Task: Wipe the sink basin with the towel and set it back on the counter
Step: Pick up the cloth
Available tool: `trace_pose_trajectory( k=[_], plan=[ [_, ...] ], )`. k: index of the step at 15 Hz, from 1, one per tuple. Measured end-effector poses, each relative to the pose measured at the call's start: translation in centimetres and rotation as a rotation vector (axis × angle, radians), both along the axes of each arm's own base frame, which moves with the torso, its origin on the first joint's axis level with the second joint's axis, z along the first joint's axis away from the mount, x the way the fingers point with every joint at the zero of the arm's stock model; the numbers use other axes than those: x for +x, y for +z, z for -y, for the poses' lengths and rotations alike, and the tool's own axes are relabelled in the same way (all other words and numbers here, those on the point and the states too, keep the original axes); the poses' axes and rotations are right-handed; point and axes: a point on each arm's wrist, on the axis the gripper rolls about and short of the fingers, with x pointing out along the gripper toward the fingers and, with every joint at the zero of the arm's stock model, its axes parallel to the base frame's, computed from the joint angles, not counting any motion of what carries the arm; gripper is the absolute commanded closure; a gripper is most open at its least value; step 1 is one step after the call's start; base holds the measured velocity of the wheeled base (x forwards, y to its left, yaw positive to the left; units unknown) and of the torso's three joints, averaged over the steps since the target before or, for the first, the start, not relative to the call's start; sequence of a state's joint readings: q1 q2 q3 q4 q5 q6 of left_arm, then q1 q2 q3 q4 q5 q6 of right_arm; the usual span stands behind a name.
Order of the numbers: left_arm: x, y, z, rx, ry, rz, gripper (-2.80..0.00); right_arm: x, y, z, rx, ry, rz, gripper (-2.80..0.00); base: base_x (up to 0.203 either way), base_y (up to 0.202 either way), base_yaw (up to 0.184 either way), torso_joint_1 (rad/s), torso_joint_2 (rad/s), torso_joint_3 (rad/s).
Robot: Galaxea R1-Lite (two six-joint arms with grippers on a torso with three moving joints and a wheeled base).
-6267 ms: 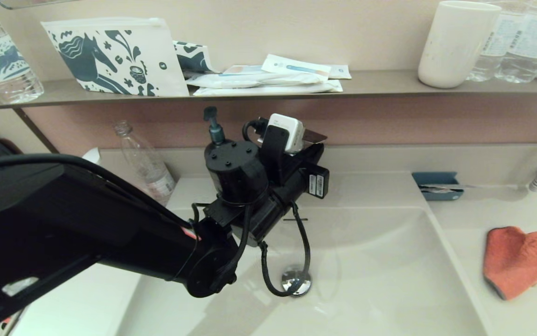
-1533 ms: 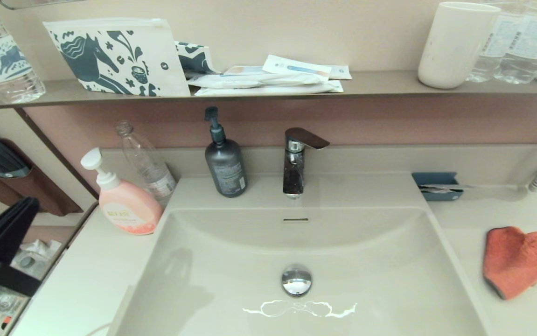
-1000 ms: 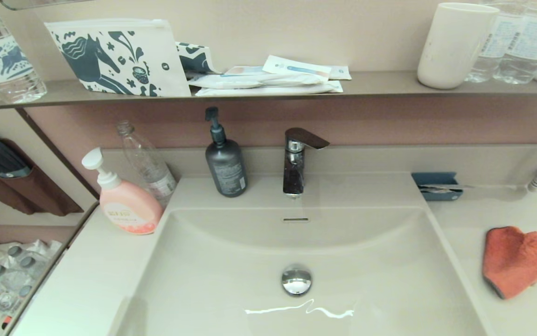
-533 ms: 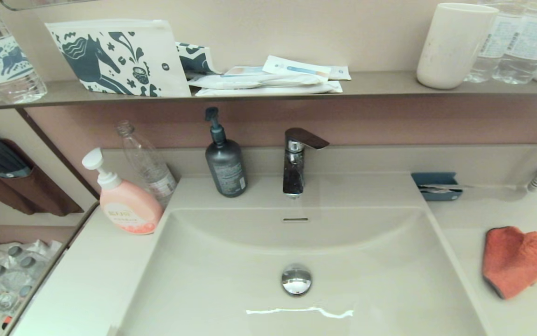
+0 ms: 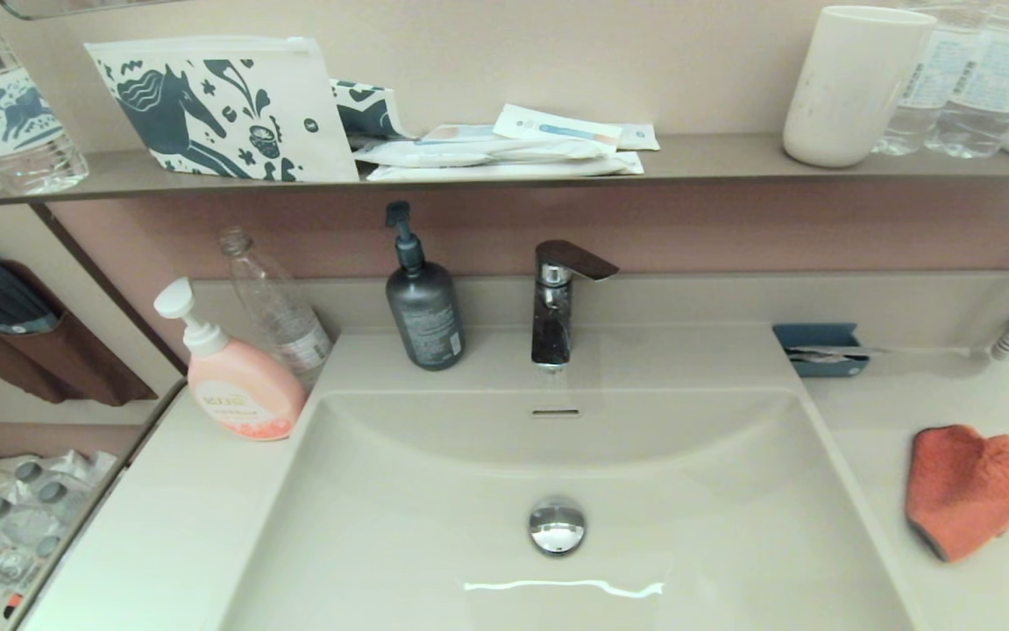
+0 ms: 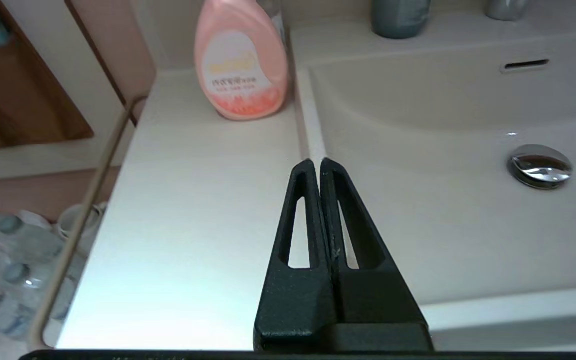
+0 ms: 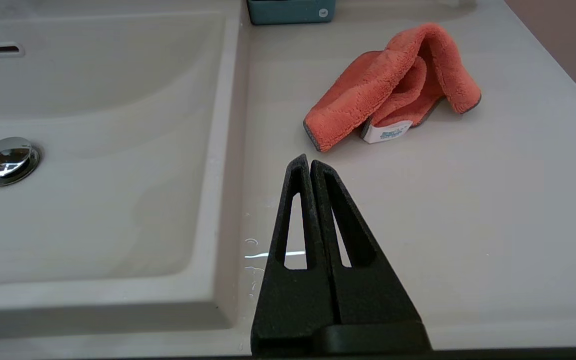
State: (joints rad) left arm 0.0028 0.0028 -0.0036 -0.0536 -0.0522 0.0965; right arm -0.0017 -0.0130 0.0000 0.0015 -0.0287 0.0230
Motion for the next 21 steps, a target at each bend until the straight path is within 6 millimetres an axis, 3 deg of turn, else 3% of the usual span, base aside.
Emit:
trace_pose_trajectory(
  k=[21],
  plan=[
    [0.02,-0.63,-0.07,-0.106,0.021,-0.055,0.00,0.07,0.02,0.00,0.001,0.000,-0.009,0.00,0.000,0.000,0.000,0.000,0.00,0.000]
  ],
)
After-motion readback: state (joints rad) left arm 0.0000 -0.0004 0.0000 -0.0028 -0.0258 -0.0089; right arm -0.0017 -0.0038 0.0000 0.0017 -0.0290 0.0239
